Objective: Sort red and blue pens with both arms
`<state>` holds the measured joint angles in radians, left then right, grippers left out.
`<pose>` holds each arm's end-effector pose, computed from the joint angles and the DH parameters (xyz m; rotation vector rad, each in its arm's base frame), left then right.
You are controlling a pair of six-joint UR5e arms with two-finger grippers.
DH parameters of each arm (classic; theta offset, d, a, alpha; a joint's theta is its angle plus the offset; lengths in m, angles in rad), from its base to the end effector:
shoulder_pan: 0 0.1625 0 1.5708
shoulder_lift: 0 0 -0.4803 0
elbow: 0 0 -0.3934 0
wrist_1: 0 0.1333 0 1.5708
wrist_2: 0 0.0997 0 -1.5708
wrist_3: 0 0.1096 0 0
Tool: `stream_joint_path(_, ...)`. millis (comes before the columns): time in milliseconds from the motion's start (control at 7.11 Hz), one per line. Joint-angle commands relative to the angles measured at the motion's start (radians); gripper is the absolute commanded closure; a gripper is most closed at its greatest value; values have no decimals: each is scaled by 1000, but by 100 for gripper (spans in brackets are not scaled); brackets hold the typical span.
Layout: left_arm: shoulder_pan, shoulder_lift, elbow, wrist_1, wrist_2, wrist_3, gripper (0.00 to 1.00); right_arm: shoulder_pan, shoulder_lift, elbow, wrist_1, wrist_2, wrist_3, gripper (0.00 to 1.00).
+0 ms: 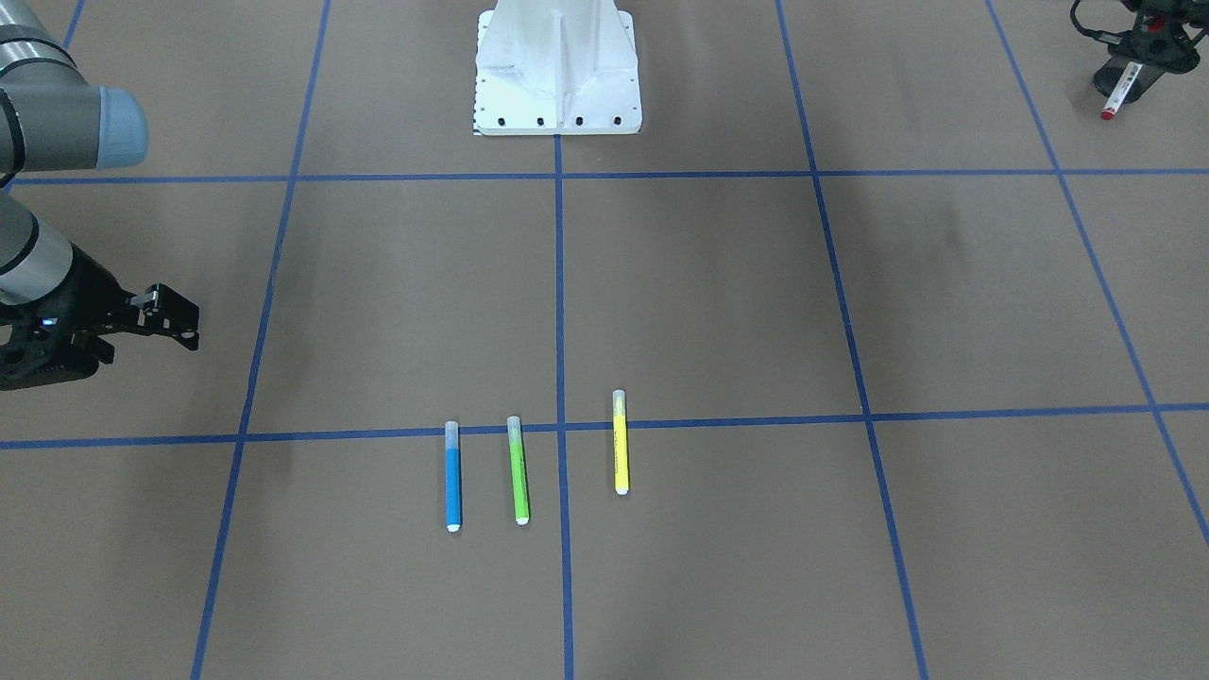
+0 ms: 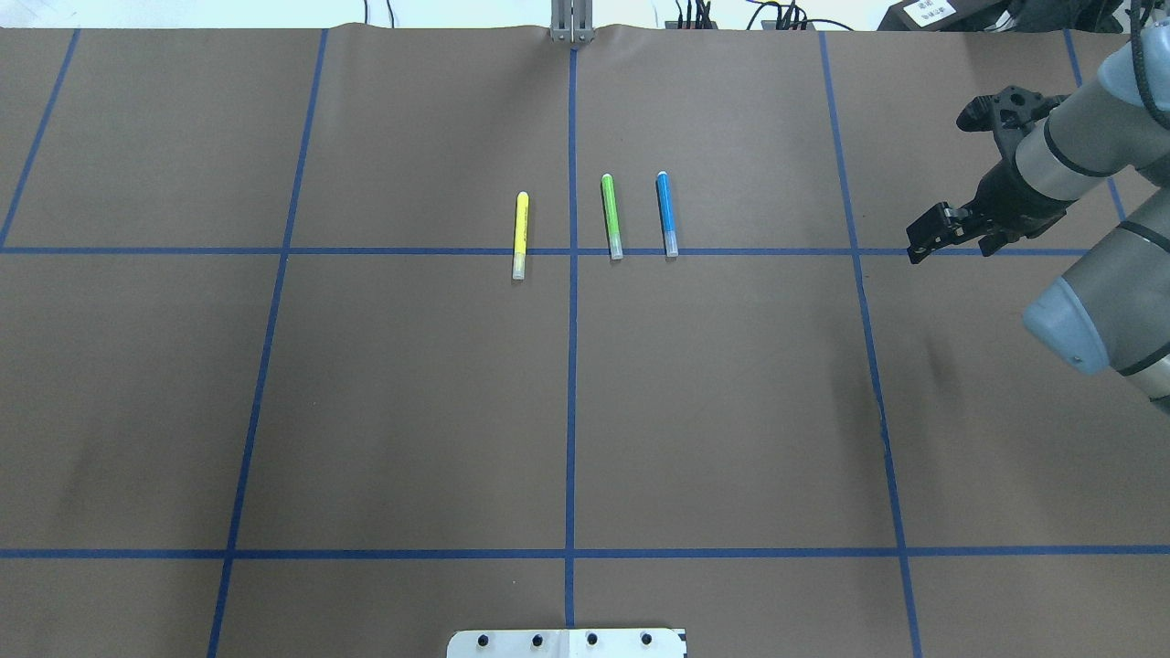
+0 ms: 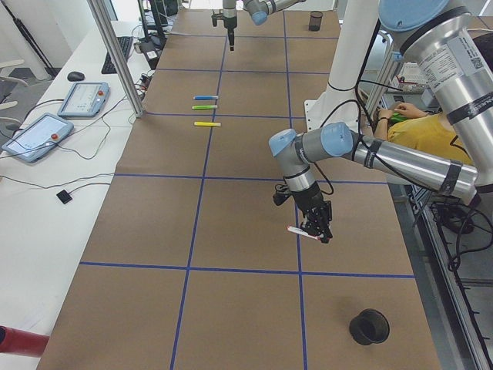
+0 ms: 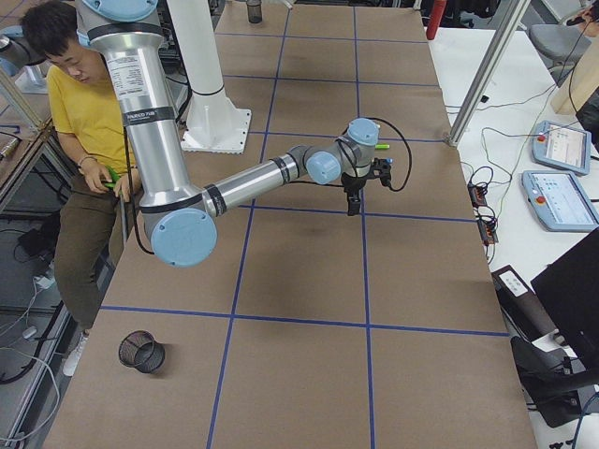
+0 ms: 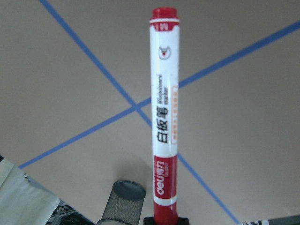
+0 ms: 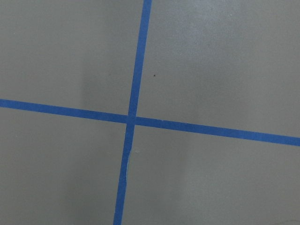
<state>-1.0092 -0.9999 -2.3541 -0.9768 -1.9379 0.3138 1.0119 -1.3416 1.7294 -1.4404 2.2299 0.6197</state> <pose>0.0160 -0.2019 0.6158 -0.4304 0.3216 0.7849 -0.2635 -0.5462 0.5074 0.0569 -0.8122 -0.1133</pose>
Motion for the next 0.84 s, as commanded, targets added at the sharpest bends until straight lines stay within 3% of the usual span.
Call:
stream_joint_path(0,-5,88,45,20,37,19,100,-7,-2,1,0,-22,-2,1)
stream_joint_path(281,-3,168,73,15,102,19,100,-16,-2,2,0,-23,-2,1)
stream_joint_path(704,-2,201,181,-23,114,13,100,-33,-7,4,0,-23,-2,1)
